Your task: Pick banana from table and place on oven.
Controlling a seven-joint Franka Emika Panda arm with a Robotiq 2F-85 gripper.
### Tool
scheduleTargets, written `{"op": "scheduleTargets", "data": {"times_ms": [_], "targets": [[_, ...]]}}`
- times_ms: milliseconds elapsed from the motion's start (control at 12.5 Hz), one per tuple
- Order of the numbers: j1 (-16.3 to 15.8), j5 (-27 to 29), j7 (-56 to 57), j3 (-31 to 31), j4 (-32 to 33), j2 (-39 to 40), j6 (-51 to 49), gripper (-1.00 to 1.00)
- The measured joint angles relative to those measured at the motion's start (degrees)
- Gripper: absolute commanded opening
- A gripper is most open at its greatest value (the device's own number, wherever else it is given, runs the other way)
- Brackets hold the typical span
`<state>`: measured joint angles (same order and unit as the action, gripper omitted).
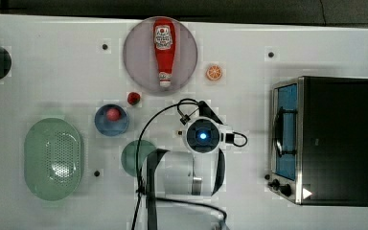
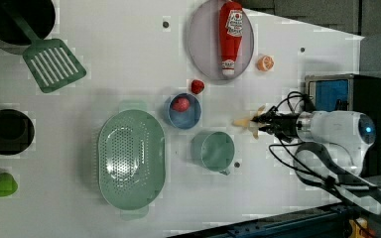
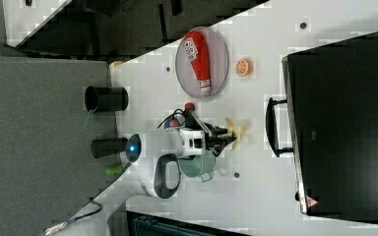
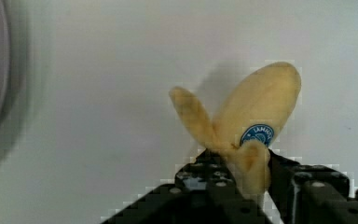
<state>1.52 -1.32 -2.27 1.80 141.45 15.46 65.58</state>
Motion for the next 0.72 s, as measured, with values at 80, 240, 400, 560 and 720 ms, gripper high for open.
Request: {"op": "scheduleTargets", "data": {"times_ms": [80, 240, 400, 560, 720], "targets": [[0.31, -0.22, 0.0, -0.28, -0.11, -3.83, -6.71, -0.43], [-0.04, 0.01, 0.0, -0.74, -2.91, -13.52, -19.95, -0.43], [-1.56, -0.16, 0.02, 0.3, -8.84, -24.0, -32.01, -0.43], [-1.44, 1.22, 0.01, 1.13, -17.35, -31.14, -43.59, -0.43], [-1.34, -0.31, 0.32, 2.72, -25.63, -33.25, -47.95, -0.43]]}}
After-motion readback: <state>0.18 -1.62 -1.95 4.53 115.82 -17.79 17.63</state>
